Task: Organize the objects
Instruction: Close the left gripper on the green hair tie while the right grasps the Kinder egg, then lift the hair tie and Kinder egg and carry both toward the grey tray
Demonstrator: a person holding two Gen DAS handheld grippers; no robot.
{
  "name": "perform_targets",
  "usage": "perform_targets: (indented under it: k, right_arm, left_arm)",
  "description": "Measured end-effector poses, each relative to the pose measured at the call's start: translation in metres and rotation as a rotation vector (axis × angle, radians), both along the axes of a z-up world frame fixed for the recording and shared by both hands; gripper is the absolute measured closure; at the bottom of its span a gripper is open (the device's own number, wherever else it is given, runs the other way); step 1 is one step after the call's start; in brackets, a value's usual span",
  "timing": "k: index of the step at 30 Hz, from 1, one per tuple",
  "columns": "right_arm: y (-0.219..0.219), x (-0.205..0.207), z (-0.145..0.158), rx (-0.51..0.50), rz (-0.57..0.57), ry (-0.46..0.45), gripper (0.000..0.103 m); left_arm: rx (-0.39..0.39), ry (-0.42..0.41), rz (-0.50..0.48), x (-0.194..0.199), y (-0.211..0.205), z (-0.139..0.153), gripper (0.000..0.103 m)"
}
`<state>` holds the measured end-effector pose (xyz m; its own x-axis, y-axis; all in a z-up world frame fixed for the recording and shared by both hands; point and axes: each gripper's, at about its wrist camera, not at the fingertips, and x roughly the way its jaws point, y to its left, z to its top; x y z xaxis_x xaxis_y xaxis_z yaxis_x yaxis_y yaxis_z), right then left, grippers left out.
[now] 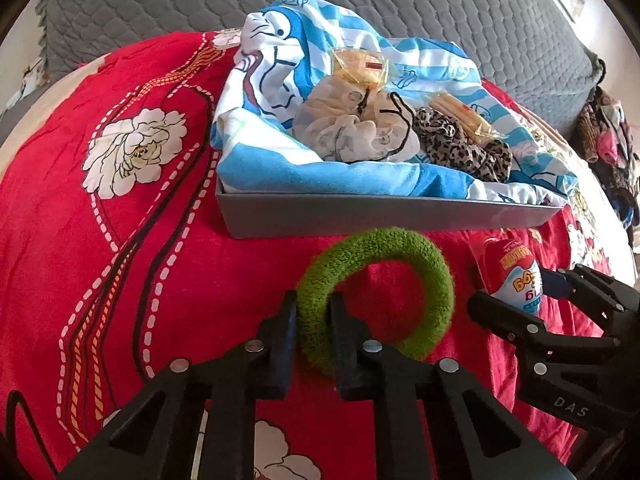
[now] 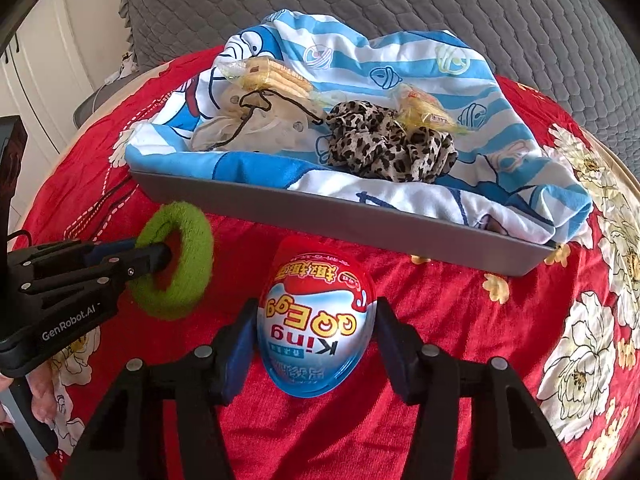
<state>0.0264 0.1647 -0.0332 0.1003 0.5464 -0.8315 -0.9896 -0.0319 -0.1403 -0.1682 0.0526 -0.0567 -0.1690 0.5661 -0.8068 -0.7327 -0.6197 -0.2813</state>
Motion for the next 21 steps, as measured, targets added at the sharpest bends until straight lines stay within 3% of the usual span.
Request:
perform_targets:
  k: [21]
  right_arm:
    - [-0.0001,-0.0009,0.0016,-0.013,0.003,0.017,0.048]
  left_arm:
    - [0.0,0.004,-0.028,0.0081,0.0014,0.0045,0.089]
